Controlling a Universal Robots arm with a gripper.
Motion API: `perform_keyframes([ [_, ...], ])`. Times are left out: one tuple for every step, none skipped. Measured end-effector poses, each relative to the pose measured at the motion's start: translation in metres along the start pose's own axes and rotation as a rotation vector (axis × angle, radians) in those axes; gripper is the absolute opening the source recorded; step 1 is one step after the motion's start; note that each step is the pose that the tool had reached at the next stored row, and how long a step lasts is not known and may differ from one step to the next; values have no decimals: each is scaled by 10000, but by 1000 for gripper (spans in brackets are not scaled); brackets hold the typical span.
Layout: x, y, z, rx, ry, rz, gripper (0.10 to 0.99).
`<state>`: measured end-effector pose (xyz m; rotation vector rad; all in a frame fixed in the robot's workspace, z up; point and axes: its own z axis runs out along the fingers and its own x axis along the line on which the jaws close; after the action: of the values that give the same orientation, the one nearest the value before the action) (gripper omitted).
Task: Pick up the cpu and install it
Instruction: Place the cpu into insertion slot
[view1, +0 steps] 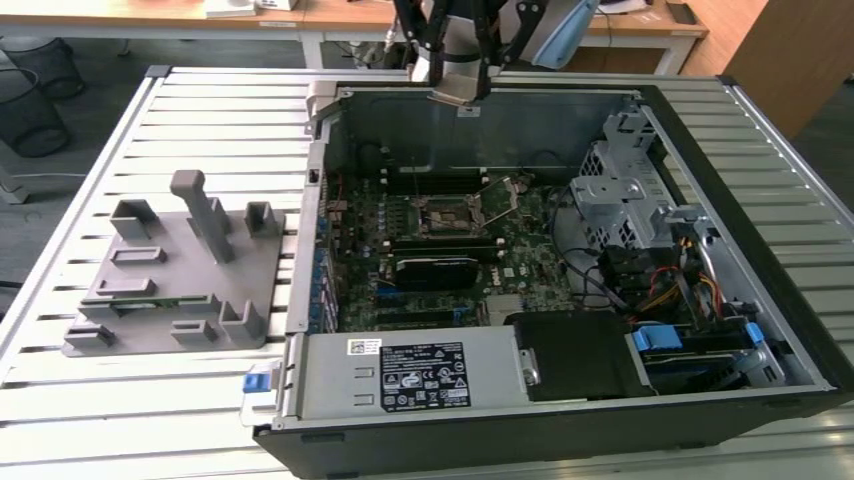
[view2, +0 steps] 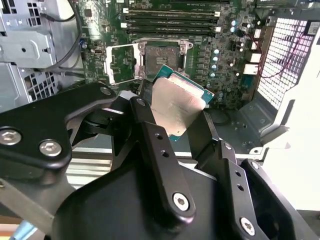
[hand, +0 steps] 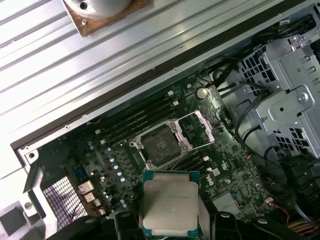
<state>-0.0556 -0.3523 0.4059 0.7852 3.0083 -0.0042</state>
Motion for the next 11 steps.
perform_keyframes([
  [0, 0, 1, 6, -3, 111, 525],
  [1, 1, 2, 13, -7, 224, 525],
  [1, 1, 3, 21, -10, 341, 525],
  [1, 1, 4, 29, -14, 461, 525],
  [1, 1, 4, 39, -19, 579, 525],
  [1, 1, 6, 46, -22, 694, 525],
  [1, 1, 6, 55, -25, 819, 525],
  [1, 2, 7, 62, -28, 931, 525],
  [1, 2, 8, 69, -31, 1044, 525],
  [2, 2, 9, 76, -34, 1157, 525],
  [2, 3, 10, 83, -37, 1269, 525],
])
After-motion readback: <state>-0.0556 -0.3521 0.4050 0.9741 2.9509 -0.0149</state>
